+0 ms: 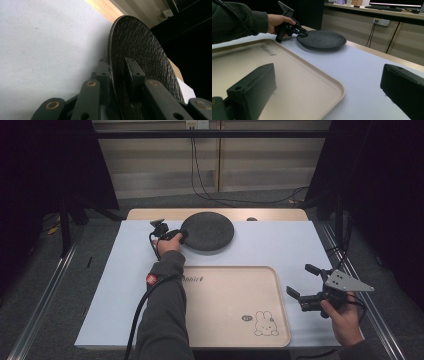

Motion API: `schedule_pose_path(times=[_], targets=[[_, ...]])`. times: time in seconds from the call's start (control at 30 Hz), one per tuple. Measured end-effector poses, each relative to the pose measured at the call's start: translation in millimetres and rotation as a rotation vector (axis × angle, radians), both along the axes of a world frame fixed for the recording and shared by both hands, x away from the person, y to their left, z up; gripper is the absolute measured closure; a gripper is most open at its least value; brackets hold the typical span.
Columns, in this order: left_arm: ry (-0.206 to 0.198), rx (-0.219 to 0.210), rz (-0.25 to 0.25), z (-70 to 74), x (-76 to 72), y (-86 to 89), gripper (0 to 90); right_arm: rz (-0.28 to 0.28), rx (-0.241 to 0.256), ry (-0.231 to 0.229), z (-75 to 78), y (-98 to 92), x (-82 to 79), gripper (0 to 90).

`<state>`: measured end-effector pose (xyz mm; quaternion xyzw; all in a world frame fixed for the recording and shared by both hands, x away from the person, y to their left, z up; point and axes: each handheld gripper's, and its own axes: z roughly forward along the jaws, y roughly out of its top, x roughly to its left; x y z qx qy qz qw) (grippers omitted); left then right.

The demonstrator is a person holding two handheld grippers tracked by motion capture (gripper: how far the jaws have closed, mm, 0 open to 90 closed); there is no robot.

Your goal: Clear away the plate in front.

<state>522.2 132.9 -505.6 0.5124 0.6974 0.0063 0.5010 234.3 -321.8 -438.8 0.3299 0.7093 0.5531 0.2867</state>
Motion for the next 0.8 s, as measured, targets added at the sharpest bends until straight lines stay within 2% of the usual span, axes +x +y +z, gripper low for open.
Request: schedule_pose_path(times=[0.03, 0.07, 0.1, 0.13, 0.23, 0.27, 0.33, 0.37, 0.4, 0.43, 0.6, 0.7, 0.8], targets=[[-0.01, 0.008, -0.01, 1.4, -1.3, 0.9, 75.7, -0.002, 0.007, 0.0, 0.2, -0.1, 0.2, 0.0], [-0.026, -0.027, 0.006, 5.8, -3.2, 0.3, 78.7, -0.004, 0.007, 0.0, 0.2, -0.4, 1.1, 0.0], [-0.044, -0.026, -0.005, 8.2, -3.6, 0.5, 79.6, -0.005, 0.007, -0.002, 0.3, -0.4, 1.4, 0.0], [-0.044, -0.026, -0.005, 8.2, -3.6, 0.5, 80.8, -0.005, 0.007, -0.002, 0.3, -0.4, 1.4, 0.0], [-0.08, -0.044, -0.009, 19.9, -5.3, -3.5, 82.9, -0.004, 0.004, 0.002, 0.8, -1.2, 1.0, 0.0], [-0.111, -0.024, -0.031, 27.7, -7.2, -7.0, 84.5, -0.012, 0.012, 0.0, 1.3, -1.9, 0.9, 0.0], [-0.119, -0.039, -0.036, 32.0, -8.2, -9.2, 85.6, -0.016, 0.013, -0.008, 1.6, -2.1, 1.5, 0.0], [-0.149, -0.032, -0.055, 35.2, -8.6, -10.8, 86.8, -0.01, 0.016, -0.01, 1.6, -2.4, 1.8, 0.0], [-0.161, -0.01, -0.076, 39.5, -8.6, -13.8, 87.1, -0.017, 0.011, -0.011, 1.7, -2.6, 1.5, 0.0], [-0.144, -0.003, -0.084, 42.6, -8.8, -15.6, 87.1, -0.007, -0.002, -0.014, 1.1, -3.2, 2.4, 0.0], [-0.134, 0.009, -0.095, 51.6, -8.7, -21.8, 87.4, -0.01, 0.017, -0.005, 0.5, -2.1, 1.8, 0.0], [-0.143, 0.026, -0.098, 56.0, -8.1, -23.7, 87.4, -0.011, 0.019, -0.004, 0.7, -2.2, 2.0, 0.0], [-0.156, 0.057, -0.121, 66.5, -7.6, -26.4, 87.1, -0.015, 0.016, -0.007, 0.9, -2.7, 1.9, 0.0]])
